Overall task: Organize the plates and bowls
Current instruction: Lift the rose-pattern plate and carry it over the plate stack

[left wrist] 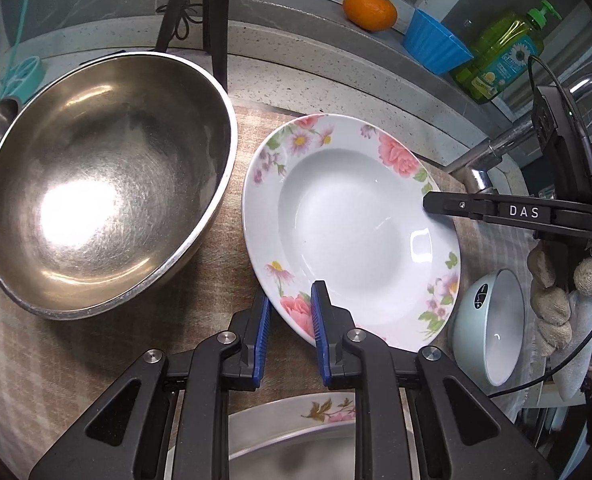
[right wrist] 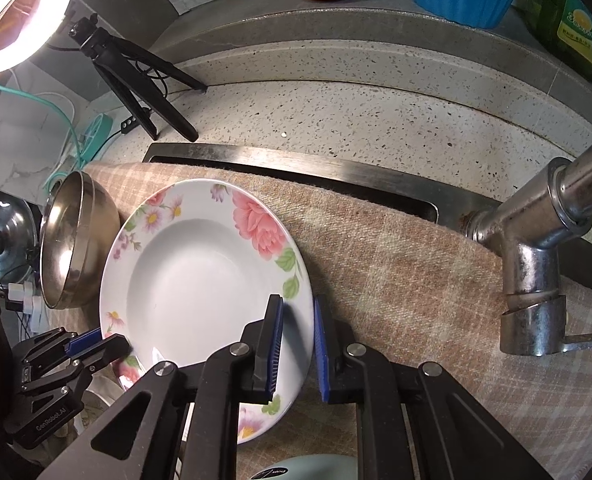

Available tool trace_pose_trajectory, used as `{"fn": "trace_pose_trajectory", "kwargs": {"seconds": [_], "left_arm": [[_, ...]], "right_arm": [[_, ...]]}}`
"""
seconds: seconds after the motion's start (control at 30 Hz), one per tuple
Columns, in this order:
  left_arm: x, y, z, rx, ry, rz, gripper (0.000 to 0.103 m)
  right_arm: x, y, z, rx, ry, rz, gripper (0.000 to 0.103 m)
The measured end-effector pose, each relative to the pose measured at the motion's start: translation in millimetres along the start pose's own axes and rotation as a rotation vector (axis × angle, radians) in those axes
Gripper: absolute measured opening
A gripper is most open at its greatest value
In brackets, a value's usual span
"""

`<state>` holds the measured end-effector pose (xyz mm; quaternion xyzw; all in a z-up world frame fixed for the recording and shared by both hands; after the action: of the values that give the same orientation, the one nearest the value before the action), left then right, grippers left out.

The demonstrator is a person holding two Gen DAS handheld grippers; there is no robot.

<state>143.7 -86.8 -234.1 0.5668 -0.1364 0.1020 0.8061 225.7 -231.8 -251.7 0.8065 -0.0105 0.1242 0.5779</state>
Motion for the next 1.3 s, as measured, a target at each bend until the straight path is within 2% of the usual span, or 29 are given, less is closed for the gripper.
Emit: {"fn": "trace_pose_trajectory", "kwargs": {"seconds": [0.73, 1.3], "left_arm": [[-9, 35, 16, -0.035, -0.032, 0.049, 0.019], [-43, 76, -1, -0.049, -0.026, 0.067, 0.019]], "right_arm": [[-19, 46, -4, 0.002, -0.016, 0.059, 0.013], [-59, 77, -48, 0.026, -0.013, 0.103, 0.012]]}}
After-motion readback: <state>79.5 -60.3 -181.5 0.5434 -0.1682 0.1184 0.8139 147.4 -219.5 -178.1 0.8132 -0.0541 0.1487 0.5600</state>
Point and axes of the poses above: each gripper's, at about its wrist camera, not at the fingertips, and y roughly against the way its jaws point, z to its right, x to its top, the point moved 8 cm from there along -y, roughly the way its jaws point, and after that the axes turned 1 degree about z, right-handed, at the moved point
